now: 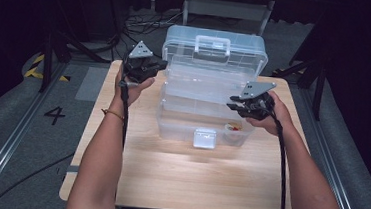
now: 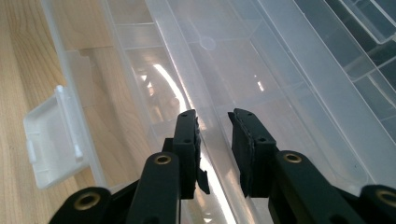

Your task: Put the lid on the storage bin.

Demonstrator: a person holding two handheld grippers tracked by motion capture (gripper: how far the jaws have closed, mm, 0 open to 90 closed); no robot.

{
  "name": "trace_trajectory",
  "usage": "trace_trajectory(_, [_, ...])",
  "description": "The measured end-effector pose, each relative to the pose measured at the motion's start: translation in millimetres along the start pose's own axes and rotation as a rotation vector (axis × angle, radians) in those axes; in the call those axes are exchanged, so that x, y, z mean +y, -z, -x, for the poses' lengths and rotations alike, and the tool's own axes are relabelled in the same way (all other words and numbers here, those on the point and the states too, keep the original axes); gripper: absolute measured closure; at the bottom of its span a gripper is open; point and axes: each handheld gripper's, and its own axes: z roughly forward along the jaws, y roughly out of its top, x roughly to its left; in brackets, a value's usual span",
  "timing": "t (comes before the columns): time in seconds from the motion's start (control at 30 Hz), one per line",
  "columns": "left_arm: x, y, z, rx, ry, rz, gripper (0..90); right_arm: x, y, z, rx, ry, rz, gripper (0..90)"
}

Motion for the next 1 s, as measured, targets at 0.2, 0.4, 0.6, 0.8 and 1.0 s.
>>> trace_trajectory(0.2, [4.8,-0.7,-0.1,0.013,-0.008,-0.003,90.0,-0.8,0.1,-0.9,-0.004,0.005,0.005,72.0])
trace_trajectory(0.4, [5.7,0.3,-2.8,0.020,0.004,0.019,90.0,-2.1,0.4,-2.4,0.001,0.000,0.005,72.1])
trace_trajectory(0.6, [4.1,3.1,-5.4,0.033,0.036,0.033,90.0,-2.8,0.2,-3.6,0.004,-0.002,0.004,72.0])
trace_trajectory(0.8, [4.7,4.5,-4.6,0.033,0.037,0.031,90.0,-3.7,0.4,-5.1,0.003,-0.001,0.005,71.9])
trace_trajectory(1.0, [6.3,6.9,-3.0,0.038,0.018,0.018,89.6,-3.8,1.4,-7.0,-0.002,0.004,-0.009,72.0])
